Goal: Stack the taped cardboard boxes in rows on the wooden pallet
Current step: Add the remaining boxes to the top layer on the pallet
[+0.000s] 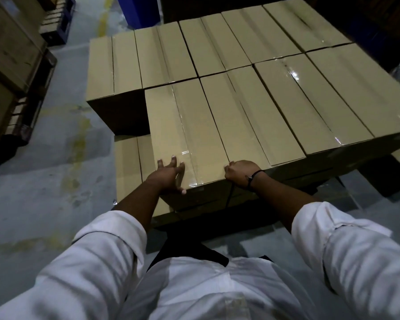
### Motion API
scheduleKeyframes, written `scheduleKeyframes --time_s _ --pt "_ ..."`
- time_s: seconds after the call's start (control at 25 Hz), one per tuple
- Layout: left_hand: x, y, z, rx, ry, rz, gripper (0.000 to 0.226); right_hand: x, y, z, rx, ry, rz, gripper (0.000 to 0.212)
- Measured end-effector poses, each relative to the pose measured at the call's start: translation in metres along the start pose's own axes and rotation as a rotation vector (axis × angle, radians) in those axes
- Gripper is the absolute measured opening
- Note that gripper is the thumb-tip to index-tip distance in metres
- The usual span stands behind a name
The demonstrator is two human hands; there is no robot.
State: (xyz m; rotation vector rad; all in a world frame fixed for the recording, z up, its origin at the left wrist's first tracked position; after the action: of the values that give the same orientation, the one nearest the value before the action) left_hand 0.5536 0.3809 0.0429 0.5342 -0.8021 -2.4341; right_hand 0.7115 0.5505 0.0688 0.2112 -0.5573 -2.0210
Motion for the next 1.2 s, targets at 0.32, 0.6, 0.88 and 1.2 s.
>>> scheduleKeyframes --time_s 0.32,0.6,0.88,1.2 --pt "-0.021 0.022 0.037 0.019 -0.146 0.020 0.099 -0.001 0.019 0.032 0.012 -0.092 -0.044 0.042" --pt "-0.164 0.085 0.116 -0.487 -0.223 -0.154 0.083 -0.061 0.127 0.129 -0.426 -0.254 -0.216 0.072" --pt "-0.296 0.116 0.110 -0.577 -0.342 -0.393 0.099 -0.149 0.254 0.123 -0.503 -0.234 -0.448 0.086" --pt "-0.410 0.088 0.124 -0.581 -0.416 -0.570 0.093 -0.244 0.307 0.112 -0.572 -0.348 -0.650 0.088"
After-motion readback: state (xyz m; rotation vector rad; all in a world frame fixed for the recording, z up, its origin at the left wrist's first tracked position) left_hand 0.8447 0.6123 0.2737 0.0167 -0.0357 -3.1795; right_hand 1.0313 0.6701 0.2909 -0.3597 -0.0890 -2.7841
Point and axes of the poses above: each hand's wrist, its own y-axis away from the middle knuckle, its own z-axis out of the back of the hand, x = y × z, the point moved 8 cm from there along -y, towards the middle knuckle, and after that the axes turned 3 degrees about -z, right-handed, at the moved point
